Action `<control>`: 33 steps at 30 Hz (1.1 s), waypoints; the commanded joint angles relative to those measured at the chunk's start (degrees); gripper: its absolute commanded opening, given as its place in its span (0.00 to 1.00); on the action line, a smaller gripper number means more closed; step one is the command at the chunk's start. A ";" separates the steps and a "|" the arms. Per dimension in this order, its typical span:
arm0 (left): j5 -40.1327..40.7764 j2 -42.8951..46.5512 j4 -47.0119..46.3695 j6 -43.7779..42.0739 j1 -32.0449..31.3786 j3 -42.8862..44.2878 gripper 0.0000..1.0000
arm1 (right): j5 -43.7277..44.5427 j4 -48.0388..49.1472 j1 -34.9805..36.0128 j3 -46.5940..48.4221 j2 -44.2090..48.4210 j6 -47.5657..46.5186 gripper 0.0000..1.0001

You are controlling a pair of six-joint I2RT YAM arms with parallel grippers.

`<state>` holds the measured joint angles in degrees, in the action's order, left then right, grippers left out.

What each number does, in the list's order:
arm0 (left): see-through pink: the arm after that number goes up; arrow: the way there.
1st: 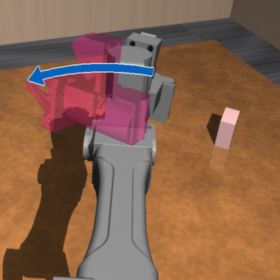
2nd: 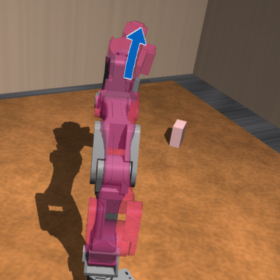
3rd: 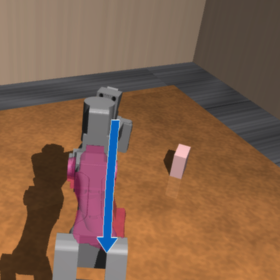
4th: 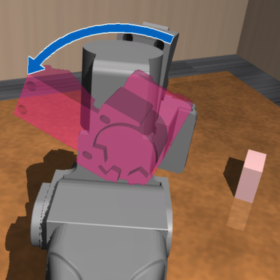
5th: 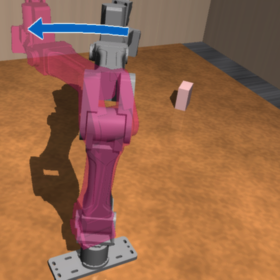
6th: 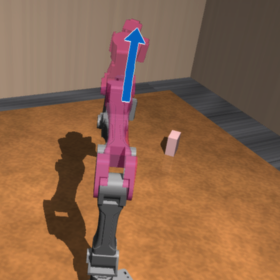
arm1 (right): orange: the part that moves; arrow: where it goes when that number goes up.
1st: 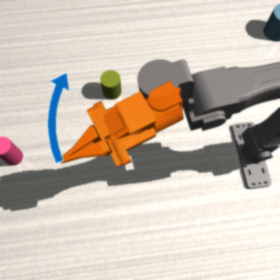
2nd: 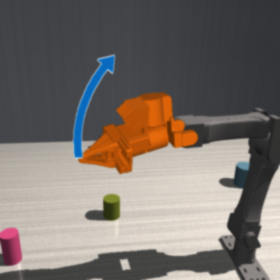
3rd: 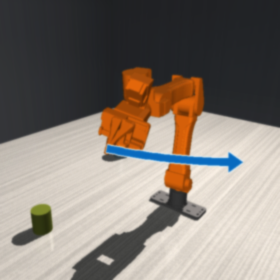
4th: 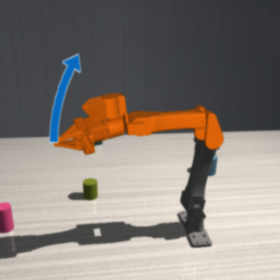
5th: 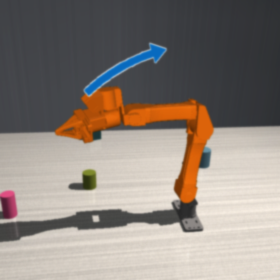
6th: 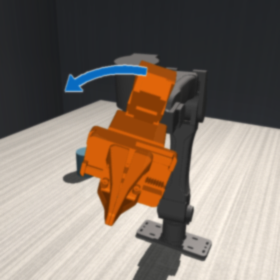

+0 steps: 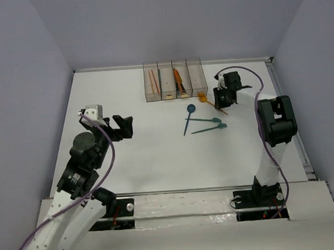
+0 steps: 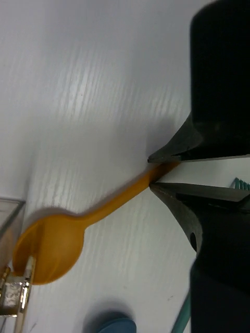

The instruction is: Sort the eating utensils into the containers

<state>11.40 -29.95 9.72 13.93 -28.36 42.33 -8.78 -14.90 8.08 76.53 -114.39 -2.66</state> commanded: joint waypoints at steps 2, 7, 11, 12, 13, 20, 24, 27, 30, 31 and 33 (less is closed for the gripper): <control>1.08 -3.61 -2.77 -0.75 1.03 0.04 0.99 | 2.97 -5.76 4.22 -1.65 2.24 2.30 0.16; 1.34 -6.69 -2.86 -0.75 1.55 0.21 0.99 | 2.79 -4.01 4.93 -5.07 5.22 5.46 0.00; 1.43 -8.10 -2.86 -0.75 1.55 0.21 0.99 | 7.00 -3.21 4.93 -6.74 9.35 6.87 0.00; 1.35 -8.19 -2.95 -0.84 1.55 0.21 0.99 | 7.45 -2.86 4.93 -7.01 10.23 7.22 0.00; 1.17 -8.36 -3.03 -0.84 1.55 0.13 0.99 | 7.72 -2.51 4.93 -7.36 12.07 7.75 0.00; 1.35 -7.40 -3.74 -1.10 1.55 -0.05 0.99 | 7.90 2.14 4.93 -11.92 21.20 9.25 0.00; 0.38 -7.48 -4.00 -1.10 2.07 0.04 0.99 | 3.60 8.20 4.93 -12.29 24.12 10.65 0.00; 0.03 -7.23 -3.91 -1.10 2.08 0.04 0.99 | 2.62 10.23 6.25 -9.14 21.77 11.53 0.00; 0.38 -6.26 -4.00 -1.10 2.08 -0.14 0.99 | 2.71 11.11 7.83 -5.62 18.43 13.28 0.00; 0.38 -6.17 -4.09 -1.01 2.08 -0.14 0.99 | 2.71 11.90 8.70 -5.60 17.80 13.29 0.00; 0.12 -6.08 -4.09 -1.10 2.60 -0.05 0.99 | 2.62 14.10 9.77 -3.85 16.66 14.25 0.00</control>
<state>12.03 -37.26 8.73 13.52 -26.52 42.33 -4.93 -7.40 15.49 68.53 -95.77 9.23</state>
